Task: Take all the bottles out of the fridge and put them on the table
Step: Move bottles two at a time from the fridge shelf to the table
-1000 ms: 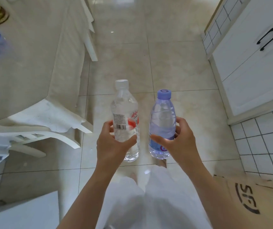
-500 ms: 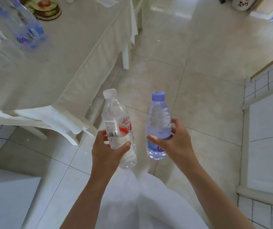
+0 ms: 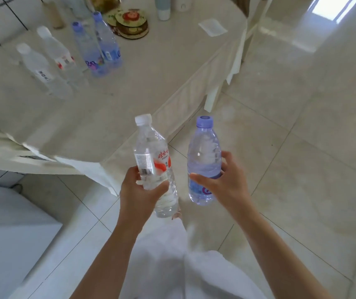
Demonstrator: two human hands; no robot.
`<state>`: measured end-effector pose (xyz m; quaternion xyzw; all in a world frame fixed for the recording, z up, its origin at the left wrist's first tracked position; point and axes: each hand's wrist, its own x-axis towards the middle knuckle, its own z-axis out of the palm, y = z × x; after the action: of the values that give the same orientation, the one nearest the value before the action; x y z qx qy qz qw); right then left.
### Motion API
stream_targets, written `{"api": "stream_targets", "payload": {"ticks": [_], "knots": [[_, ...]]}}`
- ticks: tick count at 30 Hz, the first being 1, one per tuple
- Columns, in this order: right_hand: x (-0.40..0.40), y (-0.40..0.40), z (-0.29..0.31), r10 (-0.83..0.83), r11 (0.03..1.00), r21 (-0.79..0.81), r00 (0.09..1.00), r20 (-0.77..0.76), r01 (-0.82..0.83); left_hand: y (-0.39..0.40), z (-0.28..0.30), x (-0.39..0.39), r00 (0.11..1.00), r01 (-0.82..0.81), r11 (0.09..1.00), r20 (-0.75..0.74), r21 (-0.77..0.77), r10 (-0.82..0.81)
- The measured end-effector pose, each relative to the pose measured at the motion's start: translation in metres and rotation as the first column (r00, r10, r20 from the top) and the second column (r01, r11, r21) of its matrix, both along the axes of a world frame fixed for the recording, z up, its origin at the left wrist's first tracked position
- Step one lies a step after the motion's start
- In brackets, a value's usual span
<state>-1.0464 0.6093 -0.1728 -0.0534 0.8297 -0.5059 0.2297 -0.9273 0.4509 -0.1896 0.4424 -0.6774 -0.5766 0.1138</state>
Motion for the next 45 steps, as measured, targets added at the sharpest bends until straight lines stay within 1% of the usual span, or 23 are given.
{"api": "stream_targets", "payload": {"ticks": [4, 9, 15, 19, 22, 26, 30, 34, 39, 42, 44, 45], "knots": [[-0.05, -0.061, 0.003, 0.054, 0.998, -0.005, 0.998, -0.02, -0.055, -0.055, 0.005, -0.049, 0.999, -0.038, 0.999, -0.026, -0.005, 0.038], [-0.102, -0.121, 0.006, 0.114, 0.993, 0.019, 0.993, -0.014, -0.114, -0.107, 0.003, -0.093, 0.992, -0.112, 0.992, -0.049, 0.053, 0.114], [-0.15, -0.171, -0.003, 0.161, 0.987, -0.013, 0.987, 0.014, -0.161, -0.148, -0.01, -0.128, 0.979, -0.201, 0.976, -0.027, 0.078, 0.204], [-0.192, -0.212, -0.011, 0.218, 0.976, -0.023, 0.976, 0.006, -0.218, -0.174, -0.012, -0.158, 0.963, -0.263, 0.961, -0.033, 0.081, 0.267], [-0.227, -0.249, -0.012, 0.298, 0.954, -0.024, 0.955, -0.019, -0.298, -0.196, -0.012, -0.184, 0.949, -0.313, 0.949, -0.039, 0.043, 0.314], [-0.275, -0.295, -0.011, 0.426, 0.904, -0.02, 0.904, -0.034, -0.427, -0.227, -0.014, -0.221, 0.908, -0.418, 0.908, -0.029, -0.006, 0.418], [-0.322, -0.342, -0.013, 0.536, 0.844, 0.049, 0.844, -0.023, -0.534, -0.257, -0.02, -0.261, 0.852, -0.523, 0.848, -0.02, -0.091, 0.523], [-0.356, -0.39, -0.024, 0.601, 0.799, 0.042, 0.799, -0.013, -0.6, -0.285, -0.029, -0.294, 0.789, -0.607, 0.777, -0.007, -0.167, 0.614], [-0.37, -0.439, -0.047, 0.639, 0.767, 0.012, 0.766, 0.074, -0.641, -0.312, -0.042, -0.322, 0.74, -0.656, 0.709, -0.034, -0.257, 0.672], [-0.373, -0.459, -0.06, 0.705, 0.707, -0.029, 0.702, 0.096, -0.706, -0.326, -0.055, -0.328, 0.75, -0.639, 0.708, -0.04, -0.301, 0.66], [-0.373, -0.465, -0.068, 0.708, 0.705, -0.066, 0.695, 0.124, -0.706, -0.331, -0.062, -0.329, 0.759, -0.63, 0.715, -0.047, -0.305, 0.649], [-0.373, -0.465, -0.073, 0.708, 0.706, -0.067, 0.698, 0.11, -0.705, -0.333, -0.066, -0.33, 0.761, -0.63, 0.715, -0.057, -0.304, 0.647]]}}
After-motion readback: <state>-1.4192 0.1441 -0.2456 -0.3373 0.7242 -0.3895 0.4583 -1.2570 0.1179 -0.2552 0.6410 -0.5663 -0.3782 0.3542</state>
